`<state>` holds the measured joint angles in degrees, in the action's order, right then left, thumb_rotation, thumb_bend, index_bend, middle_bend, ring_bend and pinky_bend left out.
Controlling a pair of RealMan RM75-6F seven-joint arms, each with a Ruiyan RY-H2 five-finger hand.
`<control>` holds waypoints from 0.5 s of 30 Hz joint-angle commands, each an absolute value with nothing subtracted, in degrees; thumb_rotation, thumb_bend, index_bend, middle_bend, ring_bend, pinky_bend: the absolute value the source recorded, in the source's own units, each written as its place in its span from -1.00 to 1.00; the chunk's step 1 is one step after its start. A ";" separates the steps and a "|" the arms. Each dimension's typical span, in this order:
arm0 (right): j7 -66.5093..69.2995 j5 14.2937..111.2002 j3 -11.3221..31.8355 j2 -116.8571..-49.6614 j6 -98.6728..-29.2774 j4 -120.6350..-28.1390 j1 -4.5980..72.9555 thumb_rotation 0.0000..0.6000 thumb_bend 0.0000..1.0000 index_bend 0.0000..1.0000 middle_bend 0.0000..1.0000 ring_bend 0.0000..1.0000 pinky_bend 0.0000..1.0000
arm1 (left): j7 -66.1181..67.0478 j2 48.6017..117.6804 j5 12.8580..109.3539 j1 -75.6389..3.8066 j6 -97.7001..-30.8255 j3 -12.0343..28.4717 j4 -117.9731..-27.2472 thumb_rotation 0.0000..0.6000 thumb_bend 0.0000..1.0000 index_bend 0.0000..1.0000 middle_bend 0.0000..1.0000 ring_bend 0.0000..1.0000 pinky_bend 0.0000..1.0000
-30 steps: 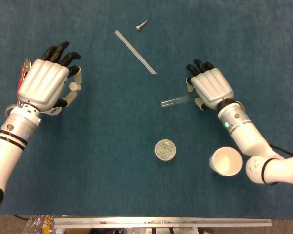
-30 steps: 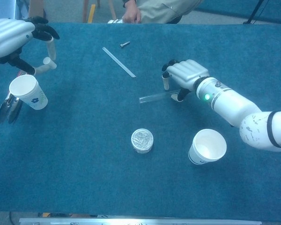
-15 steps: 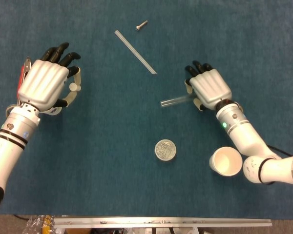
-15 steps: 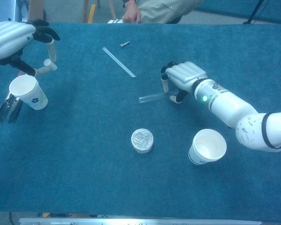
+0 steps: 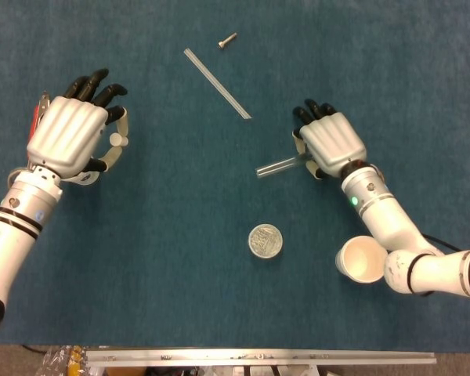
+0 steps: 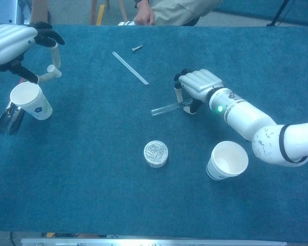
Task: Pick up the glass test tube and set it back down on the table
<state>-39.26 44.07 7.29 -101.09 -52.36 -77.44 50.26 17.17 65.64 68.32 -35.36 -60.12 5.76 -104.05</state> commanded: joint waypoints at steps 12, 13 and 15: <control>-22.33 45.79 14.20 -93.82 -51.91 -86.28 45.92 1.00 -0.42 0.31 -0.57 -0.86 -0.65 | 12.03 60.97 65.95 -35.25 -59.26 8.67 -108.55 1.00 -0.36 0.04 -0.63 -1.00 -0.88; -21.46 46.24 14.49 -93.49 -51.96 -86.61 45.75 1.00 -0.42 0.31 -0.57 -0.86 -0.64 | 11.78 60.66 65.65 -35.41 -59.10 9.01 -109.03 1.00 -0.36 0.04 -0.63 -1.00 -0.88; -19.59 47.29 15.04 -93.10 -52.42 -87.27 45.27 1.00 -0.42 0.32 -0.57 -0.85 -0.64 | 11.10 60.29 64.86 -35.74 -58.94 9.84 -109.93 1.00 -0.36 0.04 -0.63 -1.00 -0.88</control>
<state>-21.46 46.28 13.92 -94.14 -52.41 -86.02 46.12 11.52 60.59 65.30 -35.49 -59.14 9.39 -109.46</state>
